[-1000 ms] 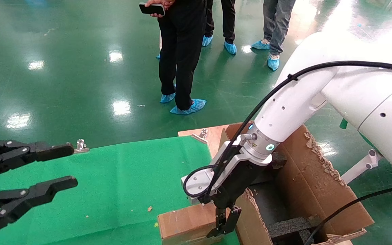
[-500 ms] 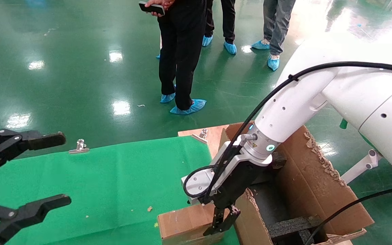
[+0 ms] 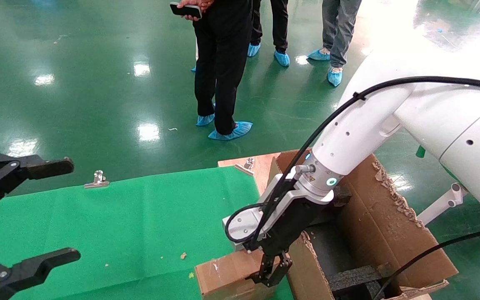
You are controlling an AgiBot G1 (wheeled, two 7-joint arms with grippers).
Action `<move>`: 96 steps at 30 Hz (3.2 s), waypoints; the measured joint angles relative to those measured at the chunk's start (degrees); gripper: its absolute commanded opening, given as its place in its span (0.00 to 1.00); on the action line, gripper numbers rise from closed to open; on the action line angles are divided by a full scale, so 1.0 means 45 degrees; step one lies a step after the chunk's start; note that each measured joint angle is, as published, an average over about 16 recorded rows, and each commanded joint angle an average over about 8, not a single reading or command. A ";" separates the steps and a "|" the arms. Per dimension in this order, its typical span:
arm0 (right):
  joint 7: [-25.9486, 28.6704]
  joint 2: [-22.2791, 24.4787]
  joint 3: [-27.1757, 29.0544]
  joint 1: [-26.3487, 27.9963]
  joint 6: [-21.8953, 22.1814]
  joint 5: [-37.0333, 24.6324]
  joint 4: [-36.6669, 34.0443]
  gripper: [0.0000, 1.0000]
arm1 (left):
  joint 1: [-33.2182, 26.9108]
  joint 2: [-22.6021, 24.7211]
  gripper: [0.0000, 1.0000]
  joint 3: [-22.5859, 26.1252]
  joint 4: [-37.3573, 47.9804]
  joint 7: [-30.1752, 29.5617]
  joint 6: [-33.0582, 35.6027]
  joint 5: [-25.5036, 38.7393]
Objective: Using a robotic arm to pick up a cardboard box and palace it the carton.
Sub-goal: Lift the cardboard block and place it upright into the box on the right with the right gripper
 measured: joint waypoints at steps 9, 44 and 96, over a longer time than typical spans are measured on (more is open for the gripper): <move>0.0012 0.0107 -0.0009 0.0196 0.0070 0.0407 -0.0115 0.00 | 0.0000 0.0000 1.00 0.0000 0.0000 0.0000 0.0000 0.0003; -0.2146 0.1563 -0.2653 0.6165 -0.0172 0.3697 -0.3059 0.00 | -0.0002 -0.0001 1.00 0.0004 0.0002 0.0003 -0.0001 0.0002; 0.4883 0.8352 -1.0659 0.7016 0.3722 0.6980 -0.2893 0.00 | -0.0003 -0.0003 1.00 0.0010 0.0002 0.0005 -0.0003 -0.0002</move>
